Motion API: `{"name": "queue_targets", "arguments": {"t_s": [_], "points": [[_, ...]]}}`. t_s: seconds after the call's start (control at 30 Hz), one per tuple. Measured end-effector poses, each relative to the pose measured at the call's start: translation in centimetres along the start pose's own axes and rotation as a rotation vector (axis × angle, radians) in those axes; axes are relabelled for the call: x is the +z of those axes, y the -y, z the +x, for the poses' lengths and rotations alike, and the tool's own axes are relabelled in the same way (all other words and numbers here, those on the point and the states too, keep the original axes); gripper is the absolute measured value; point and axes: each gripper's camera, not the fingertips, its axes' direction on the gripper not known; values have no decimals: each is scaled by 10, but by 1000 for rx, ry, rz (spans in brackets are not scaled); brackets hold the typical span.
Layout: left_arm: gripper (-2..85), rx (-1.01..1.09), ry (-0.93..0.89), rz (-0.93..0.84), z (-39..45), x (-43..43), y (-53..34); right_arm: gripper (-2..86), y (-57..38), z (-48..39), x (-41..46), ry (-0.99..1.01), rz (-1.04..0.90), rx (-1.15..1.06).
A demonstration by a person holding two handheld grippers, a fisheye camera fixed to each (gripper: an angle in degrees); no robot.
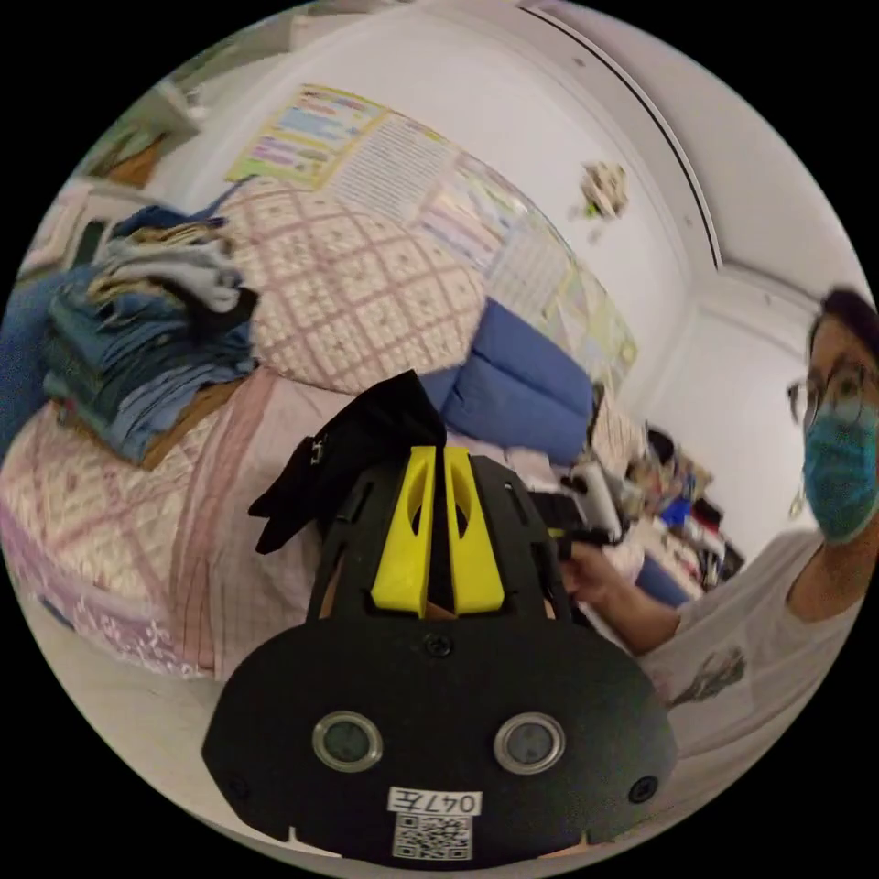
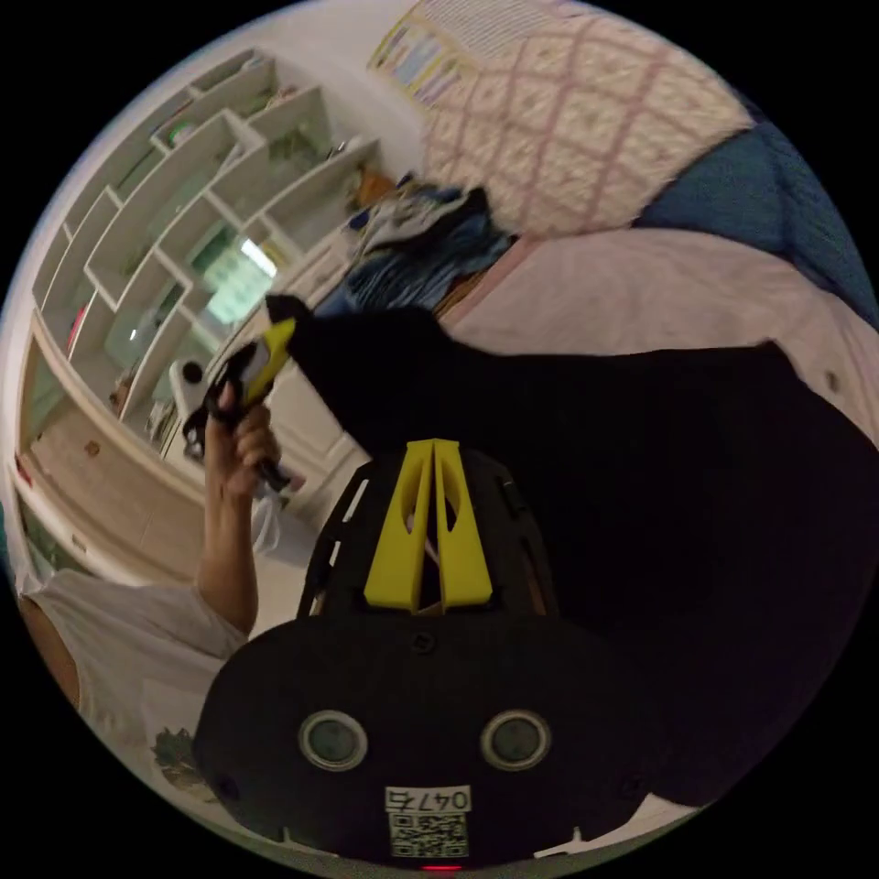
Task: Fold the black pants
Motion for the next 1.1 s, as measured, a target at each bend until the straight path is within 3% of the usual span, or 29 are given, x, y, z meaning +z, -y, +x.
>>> {"name": "queue_targets", "arguments": {"t_s": [0.17, 0.37, 0.53, 0.73, 0.87, 1.1], "points": [[-6, 311, -18, -449, 102, 214, -144, -13, -65, 32, -106, -178, 269, 221], [3, 369, 128, -525, 115, 311, -278, -2, -88, 17, -128, -167, 225, 204], [50, 369, 155, -513, 90, 322, -364, 55, -56, -33, -112, -206, 89, -13], [89, 359, 169, -441, 35, 248, -469, 69, -33, -109, -99, -334, 11, -288], [78, 285, 310, -393, -37, 210, -525, 68, -33, -167, -52, -341, -113, -456], [78, 228, 394, -378, -145, 201, -570, 79, -50, -218, 36, -510, -222, -526]]}}
